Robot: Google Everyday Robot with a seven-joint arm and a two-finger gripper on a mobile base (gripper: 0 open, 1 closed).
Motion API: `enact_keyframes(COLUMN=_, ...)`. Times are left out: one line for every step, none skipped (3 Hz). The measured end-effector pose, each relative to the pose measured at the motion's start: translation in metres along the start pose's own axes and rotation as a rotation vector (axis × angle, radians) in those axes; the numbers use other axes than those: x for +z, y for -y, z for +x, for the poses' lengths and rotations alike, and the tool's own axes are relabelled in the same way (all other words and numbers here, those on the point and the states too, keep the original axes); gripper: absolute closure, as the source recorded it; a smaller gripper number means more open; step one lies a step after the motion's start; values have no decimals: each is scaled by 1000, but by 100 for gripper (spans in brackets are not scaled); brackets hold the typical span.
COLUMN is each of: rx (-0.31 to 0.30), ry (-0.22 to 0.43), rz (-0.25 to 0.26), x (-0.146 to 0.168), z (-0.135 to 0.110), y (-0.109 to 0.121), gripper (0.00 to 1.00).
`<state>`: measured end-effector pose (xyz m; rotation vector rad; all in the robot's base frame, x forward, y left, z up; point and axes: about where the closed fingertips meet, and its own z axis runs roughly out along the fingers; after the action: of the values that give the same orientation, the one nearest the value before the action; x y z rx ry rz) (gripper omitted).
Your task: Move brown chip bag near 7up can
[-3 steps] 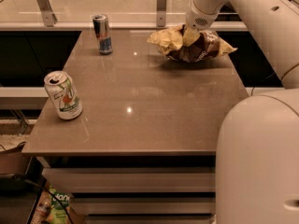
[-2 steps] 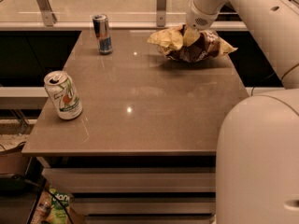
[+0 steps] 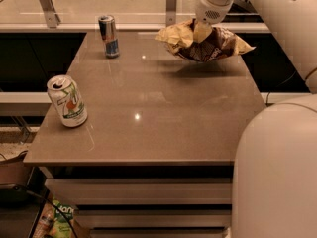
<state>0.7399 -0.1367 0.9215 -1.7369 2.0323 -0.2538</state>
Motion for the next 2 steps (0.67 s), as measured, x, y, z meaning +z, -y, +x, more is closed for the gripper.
enact_keyframes(rx=-12, ry=-13, rz=19, x=-16, z=-6, y=-4, gripper=100)
enact_keyframes(rx=-22, ry=-22, rz=41, x=-34, z=-14, y=-13, gripper=100)
